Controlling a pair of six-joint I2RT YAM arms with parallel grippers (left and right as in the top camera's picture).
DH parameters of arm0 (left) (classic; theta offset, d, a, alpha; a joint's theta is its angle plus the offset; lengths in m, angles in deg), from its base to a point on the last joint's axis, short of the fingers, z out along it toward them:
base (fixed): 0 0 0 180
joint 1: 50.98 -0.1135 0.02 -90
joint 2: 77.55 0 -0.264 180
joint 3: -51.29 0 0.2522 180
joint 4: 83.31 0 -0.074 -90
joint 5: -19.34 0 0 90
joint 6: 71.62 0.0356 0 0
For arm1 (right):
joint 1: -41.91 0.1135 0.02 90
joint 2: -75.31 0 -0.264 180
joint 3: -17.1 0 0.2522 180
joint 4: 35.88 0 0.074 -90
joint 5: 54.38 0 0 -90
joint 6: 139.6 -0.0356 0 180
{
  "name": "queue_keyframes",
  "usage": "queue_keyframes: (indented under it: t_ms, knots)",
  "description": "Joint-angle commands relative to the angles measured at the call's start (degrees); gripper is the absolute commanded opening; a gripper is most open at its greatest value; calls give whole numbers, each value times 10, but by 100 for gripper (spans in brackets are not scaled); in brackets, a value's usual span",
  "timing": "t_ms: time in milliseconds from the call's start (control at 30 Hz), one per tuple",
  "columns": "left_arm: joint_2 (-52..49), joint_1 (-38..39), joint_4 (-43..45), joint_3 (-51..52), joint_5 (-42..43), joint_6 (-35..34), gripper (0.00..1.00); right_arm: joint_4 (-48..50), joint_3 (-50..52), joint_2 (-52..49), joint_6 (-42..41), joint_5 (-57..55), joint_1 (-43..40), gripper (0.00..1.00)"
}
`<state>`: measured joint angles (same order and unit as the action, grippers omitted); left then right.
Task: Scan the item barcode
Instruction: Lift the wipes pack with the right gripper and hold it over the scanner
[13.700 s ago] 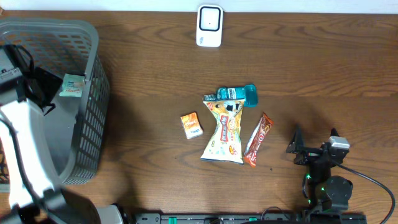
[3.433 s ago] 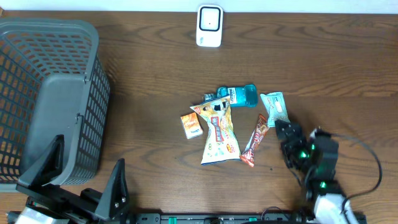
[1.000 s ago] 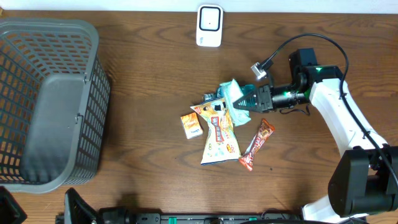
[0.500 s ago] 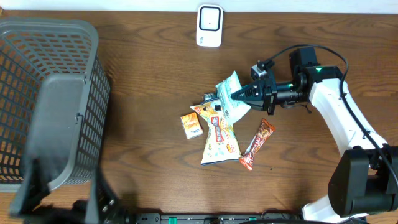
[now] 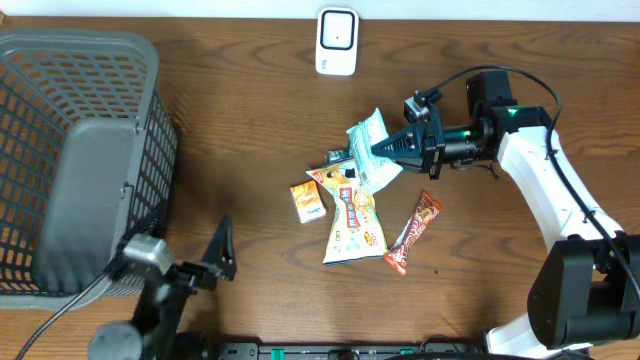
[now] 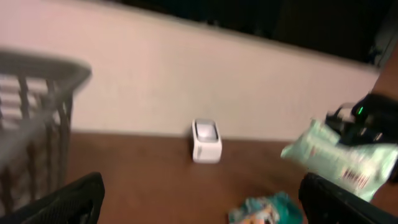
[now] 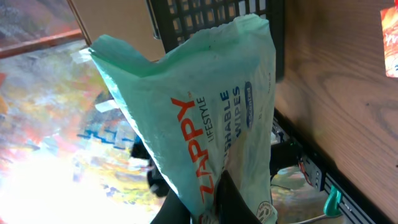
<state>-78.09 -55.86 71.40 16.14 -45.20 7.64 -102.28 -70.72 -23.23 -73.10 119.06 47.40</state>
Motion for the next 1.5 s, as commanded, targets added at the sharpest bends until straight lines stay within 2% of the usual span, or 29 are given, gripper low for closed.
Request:
queue_keyframes:
  t_ms: [0,167,333,533,667,867,967,1200,1467]
  knots:
    - [4,-3,7,33,22,-8,100,3,1,-3,-2,-14,-2,1]
    - [4,-3,13,78,22,-8,100,4,1,-3,-23,-82,-2,1]
    - [4,-3,13,99,22,-8,100,9,1,-3,-65,-83,-2,1]
    - [3,-3,-28,100,22,-8,100,13,1,-3,-68,-83,-2,1]
    - [3,-3,-80,100,22,-8,99,56,1,-3,-43,-106,-2,1]
    - [3,-3,-132,100,22,-8,100,101,1,-3,-15,-282,-1,1]
    - [3,-3,-151,100,22,-8,100,122,1,-3,28,-334,-1,1]
    - [3,-3,-213,100,22,-7,100,174,1,-3,120,-347,21,1]
    - [3,-3,-289,100,22,-7,100,276,0,-7,151,-548,90,1]
